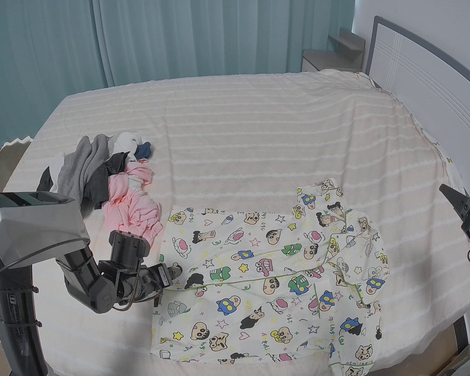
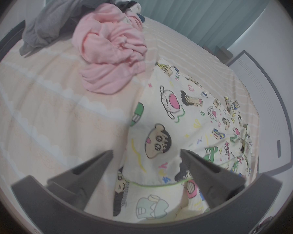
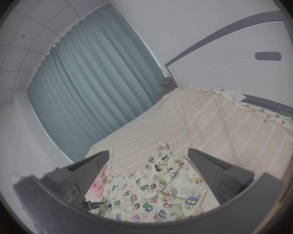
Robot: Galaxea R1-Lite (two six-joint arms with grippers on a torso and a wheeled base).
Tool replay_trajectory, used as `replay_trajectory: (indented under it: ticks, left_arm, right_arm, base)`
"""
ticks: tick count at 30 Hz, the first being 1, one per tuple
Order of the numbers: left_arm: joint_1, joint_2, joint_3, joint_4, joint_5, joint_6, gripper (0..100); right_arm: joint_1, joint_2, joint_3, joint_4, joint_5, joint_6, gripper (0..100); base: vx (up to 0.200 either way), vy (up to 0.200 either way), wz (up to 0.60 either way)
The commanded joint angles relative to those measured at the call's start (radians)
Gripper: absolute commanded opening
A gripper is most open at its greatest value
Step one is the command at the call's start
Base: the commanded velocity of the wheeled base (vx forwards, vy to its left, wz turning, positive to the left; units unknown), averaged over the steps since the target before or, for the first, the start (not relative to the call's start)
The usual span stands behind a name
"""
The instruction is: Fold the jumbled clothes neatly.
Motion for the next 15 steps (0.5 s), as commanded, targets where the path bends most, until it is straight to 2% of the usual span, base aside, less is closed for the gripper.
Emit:
replay_trajectory:
  ticks: [1,7,9,10,12,13,15]
  left_arm:
    - [0.0,-0.024,0.014,-0.046,0.031,-0.007,100]
    - [-0.009,-0.096,0.11,-0.107,0.011,-0.021,100]
    - [-0.024,-0.113,0.15,-0.11,-0.015,-0.047,100]
    - [-0.052,-0.136,0.187,-0.11,-0.054,-0.083,100]
    - [-0.052,-0.136,0.187,-0.11,-0.054,-0.083,100]
    - [-0.096,-0.165,0.228,-0.109,-0.109,-0.147,100]
    - [-0.13,-0.162,0.244,-0.109,-0.124,-0.178,100]
  right_arm:
    - [0.0,0.002,0.001,0.0,0.0,0.0,100]
    - [0.0,0.0,0.001,-0.001,0.0,0.0,100]
    - [0.0,0.0,0.001,-0.001,0.0,0.0,100]
    - [0.0,0.0,0.001,-0.001,0.0,0.0,100]
    - [0.0,0.0,0.001,-0.001,0.0,0.0,100]
    - [0.001,0.0,0.004,0.0,0.0,0.0,100]
    - [0.003,-0.001,0.006,0.0,0.0,0.0,100]
  base:
    - [0.0,0.0,0.0]
    - [0.0,0.0,0.0]
    - [0.0,0.0,0.0]
    - [0.0,0.0,0.0]
    - [0.0,0.0,0.0]
    - [0.0,0.0,0.0]
    - [0.0,0.0,0.0]
